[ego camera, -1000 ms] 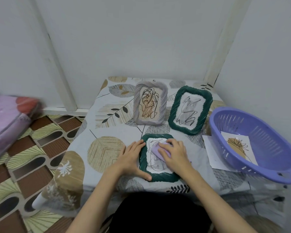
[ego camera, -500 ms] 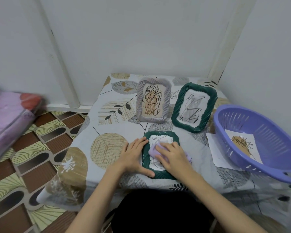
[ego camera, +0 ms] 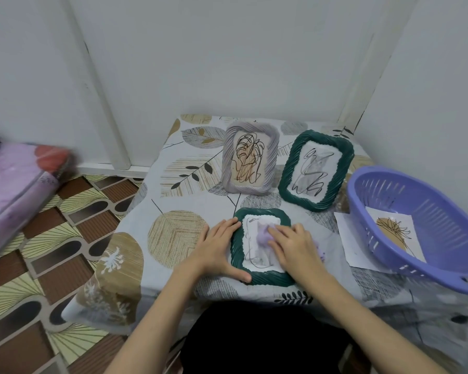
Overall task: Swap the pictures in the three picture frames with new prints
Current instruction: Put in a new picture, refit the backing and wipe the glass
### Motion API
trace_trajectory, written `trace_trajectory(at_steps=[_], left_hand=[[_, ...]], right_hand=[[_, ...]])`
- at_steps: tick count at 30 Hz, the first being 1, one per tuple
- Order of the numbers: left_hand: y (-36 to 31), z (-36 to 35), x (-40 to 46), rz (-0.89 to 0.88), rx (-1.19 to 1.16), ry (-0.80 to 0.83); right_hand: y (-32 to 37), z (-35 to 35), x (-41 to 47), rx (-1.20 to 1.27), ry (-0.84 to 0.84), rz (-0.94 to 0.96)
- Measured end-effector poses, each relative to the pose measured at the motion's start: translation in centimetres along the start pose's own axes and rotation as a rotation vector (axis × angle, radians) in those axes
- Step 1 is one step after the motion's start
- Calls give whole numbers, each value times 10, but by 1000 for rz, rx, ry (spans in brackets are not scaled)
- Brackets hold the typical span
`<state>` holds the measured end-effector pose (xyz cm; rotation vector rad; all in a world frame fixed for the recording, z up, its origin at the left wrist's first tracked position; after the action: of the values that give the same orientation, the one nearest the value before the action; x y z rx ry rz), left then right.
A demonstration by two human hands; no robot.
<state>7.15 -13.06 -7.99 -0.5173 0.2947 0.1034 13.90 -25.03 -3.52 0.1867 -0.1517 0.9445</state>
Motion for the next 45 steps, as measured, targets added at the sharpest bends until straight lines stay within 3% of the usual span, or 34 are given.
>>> trace_trajectory(at_steps=[3,10,15,20,24,30,35,41,45], left_hand=[[-1,0,-1,0,-10,4],[0,0,0,5,-11,2],[0,1,-1,9,-4,-6],[2,-2,0,13,29,-5],[2,-4,1,19,52,11],[3,-4,1,6,51,-9],[3,-3,0,-9,37,-47],[1,-3,-1,-22,23,-50],[1,-4,0,-29,19,-29]], right_hand=[[-15,-6,22,47,41,-180],[-5,0,-2,-47,-44,-62],[-10,-10,29,109,37,-261],[16,2,7,98,-44,65],[-7,-6,35,109,70,-143],[22,-5,24,43,6,60],[-7,-8,47,152,8,-254],[13,-9,39,134,0,-64],[-2,-12,59,253,49,-245]])
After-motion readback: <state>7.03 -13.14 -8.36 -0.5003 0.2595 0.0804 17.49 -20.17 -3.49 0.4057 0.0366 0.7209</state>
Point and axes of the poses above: each hand's wrist, its own x-axis towards the middle knuckle, its own z-axis out of the back of the hand, y = z × x, the point moved 10 cm from there along x, towards the middle knuckle, and after that the axes turned 11 degrees about y, right-handed, at the moved point
